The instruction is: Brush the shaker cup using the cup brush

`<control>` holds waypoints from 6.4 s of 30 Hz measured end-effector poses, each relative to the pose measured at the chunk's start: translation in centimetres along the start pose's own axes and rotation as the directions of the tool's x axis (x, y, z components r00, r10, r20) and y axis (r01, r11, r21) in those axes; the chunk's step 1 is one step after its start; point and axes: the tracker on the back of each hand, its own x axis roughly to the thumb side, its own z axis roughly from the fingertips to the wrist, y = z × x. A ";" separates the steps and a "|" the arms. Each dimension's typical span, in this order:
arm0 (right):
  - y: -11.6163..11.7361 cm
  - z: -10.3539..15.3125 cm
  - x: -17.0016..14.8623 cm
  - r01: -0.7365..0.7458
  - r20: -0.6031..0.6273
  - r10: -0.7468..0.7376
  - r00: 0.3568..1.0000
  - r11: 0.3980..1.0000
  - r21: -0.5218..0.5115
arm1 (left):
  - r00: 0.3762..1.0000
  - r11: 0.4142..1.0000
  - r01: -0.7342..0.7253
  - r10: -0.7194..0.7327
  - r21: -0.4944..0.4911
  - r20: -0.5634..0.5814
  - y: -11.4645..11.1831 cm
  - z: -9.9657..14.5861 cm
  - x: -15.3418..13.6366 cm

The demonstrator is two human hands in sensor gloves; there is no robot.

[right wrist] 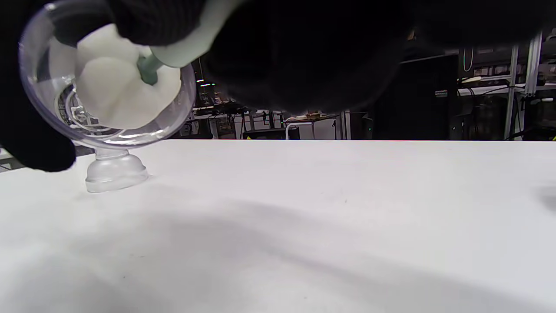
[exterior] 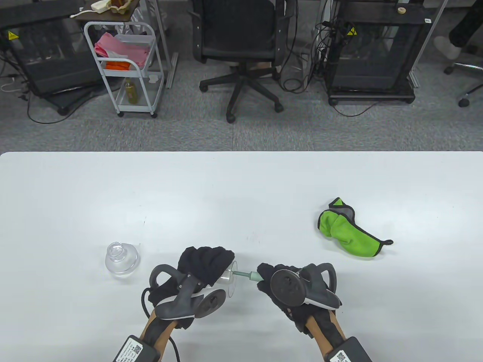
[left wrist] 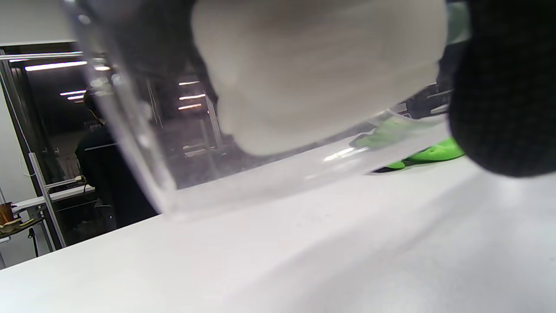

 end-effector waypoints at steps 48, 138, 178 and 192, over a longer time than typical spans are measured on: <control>-0.8 0.7 0.0 0.067 -0.033 -0.064 0.997 0.992 0.107 | 0.999 0.999 -0.035 0.035 0.026 -0.006 1.1 0.2 0.0; 1.3 -3.3 -12.3 -0.223 -0.723 0.254 0.642 0.964 0.141 | 0.882 0.954 -0.293 0.292 0.056 -0.369 -1.6 1.1 -5.1; -4.4 -0.4 -9.2 0.254 -0.547 -0.433 0.717 0.893 -0.372 | 0.728 0.778 -0.582 0.628 0.236 -0.275 -0.5 1.0 -4.3; -1.9 -1.2 1.2 0.825 0.136 -0.829 0.543 0.497 -0.268 | 0.116 0.153 -0.901 0.987 0.407 -0.114 -2.5 1.3 -4.5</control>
